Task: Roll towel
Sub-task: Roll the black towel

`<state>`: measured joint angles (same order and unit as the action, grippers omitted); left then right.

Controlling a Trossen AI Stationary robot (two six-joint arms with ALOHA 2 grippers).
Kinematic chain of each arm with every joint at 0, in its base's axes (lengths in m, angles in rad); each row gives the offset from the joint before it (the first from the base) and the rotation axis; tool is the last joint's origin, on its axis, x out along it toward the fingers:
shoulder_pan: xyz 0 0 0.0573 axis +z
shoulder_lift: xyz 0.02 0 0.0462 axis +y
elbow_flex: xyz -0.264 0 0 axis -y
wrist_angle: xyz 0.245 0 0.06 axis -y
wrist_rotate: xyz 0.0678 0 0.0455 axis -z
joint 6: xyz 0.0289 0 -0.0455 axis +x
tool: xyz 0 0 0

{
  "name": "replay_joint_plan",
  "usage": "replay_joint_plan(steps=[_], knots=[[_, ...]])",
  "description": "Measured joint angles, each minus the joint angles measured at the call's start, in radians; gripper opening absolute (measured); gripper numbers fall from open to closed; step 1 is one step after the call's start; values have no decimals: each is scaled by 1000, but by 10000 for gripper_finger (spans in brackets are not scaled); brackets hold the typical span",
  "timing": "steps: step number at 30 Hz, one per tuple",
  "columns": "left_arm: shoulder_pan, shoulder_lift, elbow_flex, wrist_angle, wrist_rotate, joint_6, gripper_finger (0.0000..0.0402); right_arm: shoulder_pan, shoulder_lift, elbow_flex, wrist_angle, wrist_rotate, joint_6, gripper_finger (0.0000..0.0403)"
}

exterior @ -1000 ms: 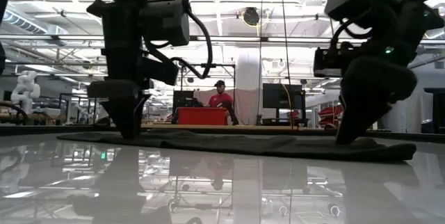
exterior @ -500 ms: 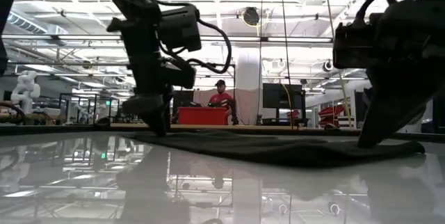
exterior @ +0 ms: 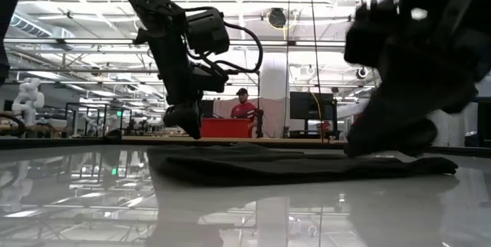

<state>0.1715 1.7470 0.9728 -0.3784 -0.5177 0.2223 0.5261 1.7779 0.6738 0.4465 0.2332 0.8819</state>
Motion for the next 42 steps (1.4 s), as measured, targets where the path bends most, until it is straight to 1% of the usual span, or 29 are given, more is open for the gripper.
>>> replay_joint_plan(steps=[4, 7, 9, 13, 14, 16, 24, 28, 33, 37, 42], knots=[[-24, -12, 19, -62, 0, -29, 199, -1, -12, 55, -55, -34, -95, 100], [-53, -21, 39, -127, 39, -83, 199, 0, -34, 108, -170, -52, -166, 100], [-78, -23, 52, -169, 94, -132, 199, -1, -53, 144, -283, -46, -213, 100], [-138, -23, 62, -213, 262, -231, 199, -11, -71, 196, -487, 41, -294, 100], [-155, -23, 62, -209, 294, -256, 199, -17, -73, 202, -521, 64, -315, 100], [-192, -23, 62, -207, 318, -298, 199, -32, -74, 206, -548, 85, -357, 100], [-314, -18, 62, -204, 320, -424, 199, -132, -74, 206, -633, 81, -458, 100], [-344, -16, 56, -191, 282, -428, 199, -170, -74, 204, -644, 79, -493, 100], [-344, -11, 50, -174, 223, -427, 199, -193, -67, 201, -652, 76, -498, 100], [-319, 18, 49, -172, 217, -426, 199, -193, -38, 200, -652, 72, -482, 100], [-283, 75, 54, -158, 206, -383, 199, -188, 4, 203, -632, 36, -415, 100]])
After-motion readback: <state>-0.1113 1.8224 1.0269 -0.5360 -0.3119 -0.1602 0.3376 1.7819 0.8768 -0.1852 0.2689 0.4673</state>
